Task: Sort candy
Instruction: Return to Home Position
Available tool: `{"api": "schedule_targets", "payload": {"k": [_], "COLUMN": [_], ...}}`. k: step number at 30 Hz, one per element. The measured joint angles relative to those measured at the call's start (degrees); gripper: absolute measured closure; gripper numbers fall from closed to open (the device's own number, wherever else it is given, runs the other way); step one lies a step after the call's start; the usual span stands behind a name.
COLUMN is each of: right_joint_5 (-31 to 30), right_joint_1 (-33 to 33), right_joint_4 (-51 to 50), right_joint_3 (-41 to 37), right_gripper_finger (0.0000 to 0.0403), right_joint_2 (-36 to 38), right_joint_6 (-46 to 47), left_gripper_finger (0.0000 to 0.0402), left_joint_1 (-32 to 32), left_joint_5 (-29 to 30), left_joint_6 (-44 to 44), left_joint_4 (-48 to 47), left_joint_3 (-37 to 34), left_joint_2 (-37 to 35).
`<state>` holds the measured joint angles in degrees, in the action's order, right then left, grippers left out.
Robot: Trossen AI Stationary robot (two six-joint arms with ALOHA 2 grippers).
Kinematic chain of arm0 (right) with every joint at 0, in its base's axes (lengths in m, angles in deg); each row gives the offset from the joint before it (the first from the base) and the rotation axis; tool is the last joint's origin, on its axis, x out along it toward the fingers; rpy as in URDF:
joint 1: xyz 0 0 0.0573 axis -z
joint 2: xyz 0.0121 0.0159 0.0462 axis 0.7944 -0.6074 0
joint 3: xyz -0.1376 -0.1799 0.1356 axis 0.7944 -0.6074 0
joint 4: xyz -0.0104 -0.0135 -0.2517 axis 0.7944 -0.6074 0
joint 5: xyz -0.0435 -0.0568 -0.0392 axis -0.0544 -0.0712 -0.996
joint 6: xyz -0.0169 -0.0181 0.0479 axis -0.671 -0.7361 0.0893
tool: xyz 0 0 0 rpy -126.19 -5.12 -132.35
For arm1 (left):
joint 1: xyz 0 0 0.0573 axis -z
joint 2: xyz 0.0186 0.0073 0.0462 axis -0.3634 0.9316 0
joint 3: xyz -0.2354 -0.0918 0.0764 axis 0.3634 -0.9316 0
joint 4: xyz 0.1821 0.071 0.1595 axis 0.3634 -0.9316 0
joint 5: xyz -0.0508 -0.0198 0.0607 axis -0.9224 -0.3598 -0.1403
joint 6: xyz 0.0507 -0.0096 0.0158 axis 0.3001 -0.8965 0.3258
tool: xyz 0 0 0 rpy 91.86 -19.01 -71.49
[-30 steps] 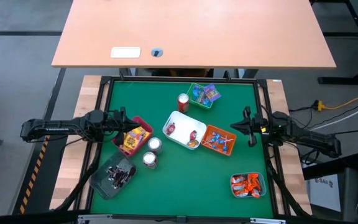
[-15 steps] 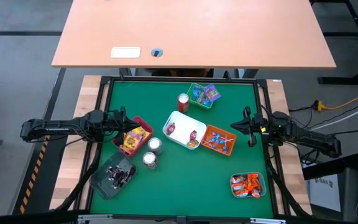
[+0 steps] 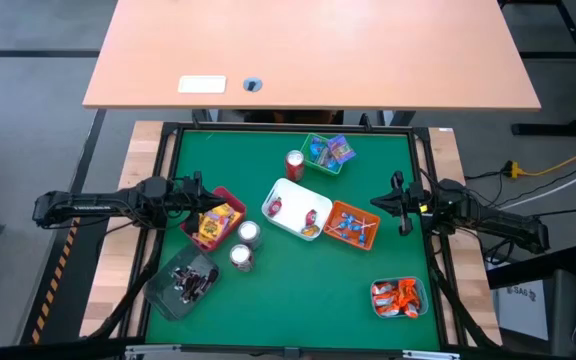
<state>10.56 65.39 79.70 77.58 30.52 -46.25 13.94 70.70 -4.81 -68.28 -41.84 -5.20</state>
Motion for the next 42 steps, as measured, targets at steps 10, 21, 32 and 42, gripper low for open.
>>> {"api": "schedule_targets", "payload": {"k": [10,21,32,42], "right_joint_5": [0.0,-0.02,-0.07,-0.04], "right_joint_1": [0.0,0.0,-0.01,-0.02], "right_joint_4": [-0.02,-0.02,-0.02,-0.02], "right_joint_3": [0.0,0.0,0.0,0.0], "right_gripper_finger": [0.04,0.04,0.04,0.04], "right_joint_2": [0.0,0.0,-0.02,-0.02], "right_joint_6": [0.02,0.02,0.04,0.04], "left_gripper_finger": [0.0401,0.0401,0.0401,0.0401], "left_joint_1": [0.01,0.01,0.01,0.01], "left_joint_5": [0.01,0.0,0.01,-0.01], "left_joint_6": [0.0,0.0,0.02,0.0], "left_joint_4": [-0.02,0.01,0.5,0.48], "left_joint_3": [0.0,0.0,-0.02,-0.02], "left_joint_2": [-1.58,-9.75,-11.47,-11.47]}}
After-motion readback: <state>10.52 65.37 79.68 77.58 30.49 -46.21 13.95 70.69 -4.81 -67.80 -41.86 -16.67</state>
